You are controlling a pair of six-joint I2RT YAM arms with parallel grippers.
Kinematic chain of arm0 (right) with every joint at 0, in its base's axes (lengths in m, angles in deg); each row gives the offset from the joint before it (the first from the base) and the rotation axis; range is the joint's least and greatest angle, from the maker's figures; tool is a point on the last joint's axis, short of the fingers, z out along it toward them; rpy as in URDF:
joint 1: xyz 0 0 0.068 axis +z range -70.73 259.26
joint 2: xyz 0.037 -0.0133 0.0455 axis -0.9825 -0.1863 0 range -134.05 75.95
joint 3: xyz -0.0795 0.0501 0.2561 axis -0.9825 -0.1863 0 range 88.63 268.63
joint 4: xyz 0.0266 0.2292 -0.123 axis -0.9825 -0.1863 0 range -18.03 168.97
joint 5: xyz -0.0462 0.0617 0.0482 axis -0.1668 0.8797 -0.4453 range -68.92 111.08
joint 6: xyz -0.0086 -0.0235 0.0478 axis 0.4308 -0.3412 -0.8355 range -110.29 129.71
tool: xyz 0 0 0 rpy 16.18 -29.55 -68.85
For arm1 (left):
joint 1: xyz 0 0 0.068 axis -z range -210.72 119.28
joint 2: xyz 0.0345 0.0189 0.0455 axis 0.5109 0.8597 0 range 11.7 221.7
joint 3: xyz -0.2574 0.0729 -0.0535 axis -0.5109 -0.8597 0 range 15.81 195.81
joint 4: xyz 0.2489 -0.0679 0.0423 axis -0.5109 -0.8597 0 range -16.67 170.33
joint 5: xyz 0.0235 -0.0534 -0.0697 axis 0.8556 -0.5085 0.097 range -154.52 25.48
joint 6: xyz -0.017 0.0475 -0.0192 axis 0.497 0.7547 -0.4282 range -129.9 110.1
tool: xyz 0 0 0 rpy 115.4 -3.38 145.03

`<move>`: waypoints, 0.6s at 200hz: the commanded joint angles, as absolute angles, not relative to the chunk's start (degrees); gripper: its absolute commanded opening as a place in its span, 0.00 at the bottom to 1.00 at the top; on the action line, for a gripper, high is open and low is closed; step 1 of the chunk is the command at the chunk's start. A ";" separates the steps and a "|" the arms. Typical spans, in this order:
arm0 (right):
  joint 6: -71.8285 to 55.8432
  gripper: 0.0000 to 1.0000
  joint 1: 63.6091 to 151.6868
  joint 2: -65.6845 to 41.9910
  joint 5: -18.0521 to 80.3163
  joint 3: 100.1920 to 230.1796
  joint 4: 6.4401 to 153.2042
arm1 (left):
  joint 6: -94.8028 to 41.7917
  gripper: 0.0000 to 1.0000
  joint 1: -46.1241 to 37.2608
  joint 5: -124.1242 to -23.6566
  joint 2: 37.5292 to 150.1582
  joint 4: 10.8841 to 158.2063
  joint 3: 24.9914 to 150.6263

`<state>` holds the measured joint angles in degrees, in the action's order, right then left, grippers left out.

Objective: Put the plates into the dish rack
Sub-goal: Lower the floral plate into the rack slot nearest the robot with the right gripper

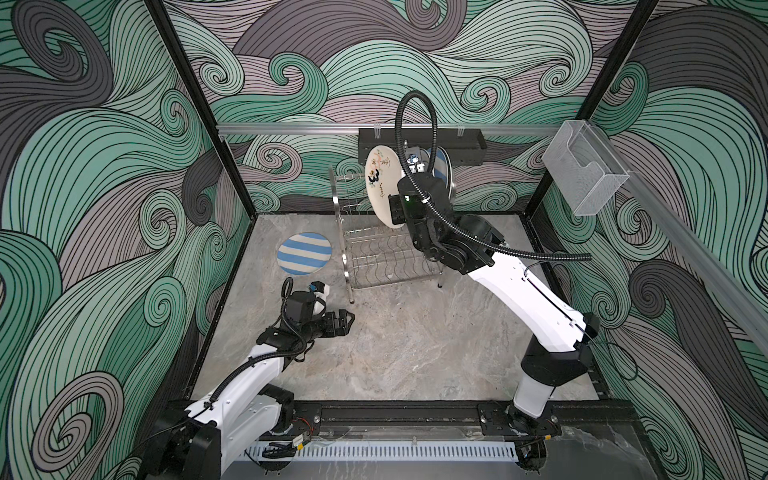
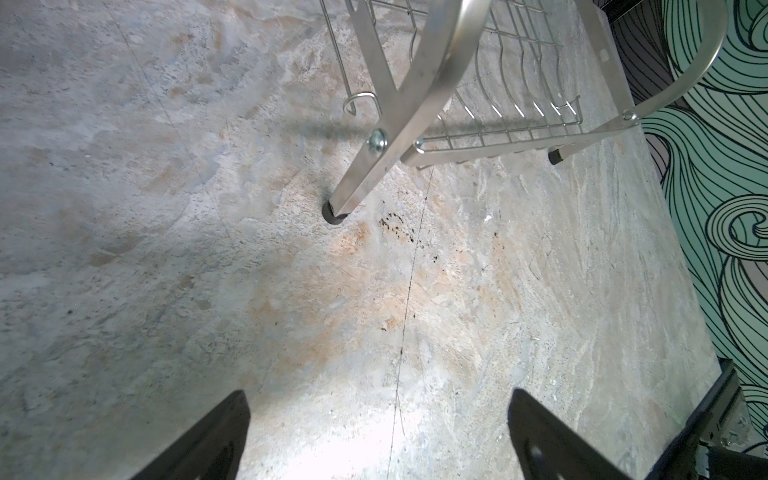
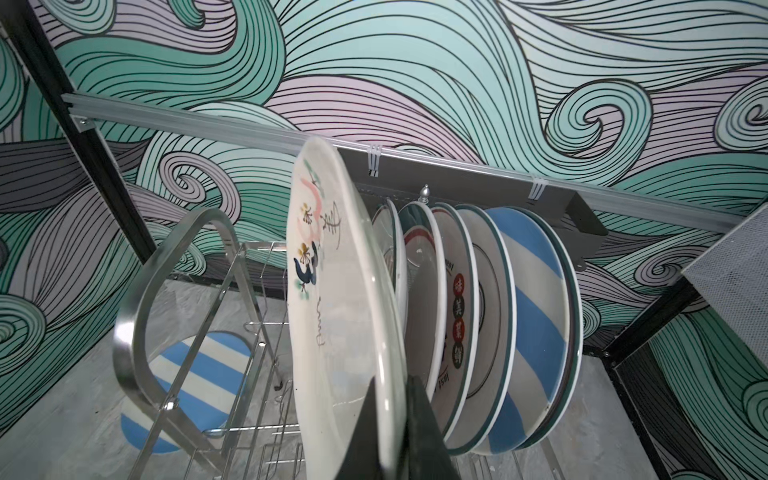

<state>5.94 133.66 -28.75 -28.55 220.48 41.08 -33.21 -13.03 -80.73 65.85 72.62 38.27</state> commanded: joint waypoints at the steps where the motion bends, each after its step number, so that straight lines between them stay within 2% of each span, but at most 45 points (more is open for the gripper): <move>1: 8.15 0.00 133.85 -28.90 -36.86 223.58 51.63 | -32.49 0.99 -13.33 -80.80 65.61 72.87 38.32; 64: 8.37 0.00 133.41 -34.35 -37.25 226.06 53.75 | -32.49 0.99 -13.35 -80.78 65.55 72.83 38.39; 120: 13.47 0.00 133.31 -37.76 -41.03 227.63 57.94 | -32.53 0.99 -13.39 -80.94 65.43 72.88 38.30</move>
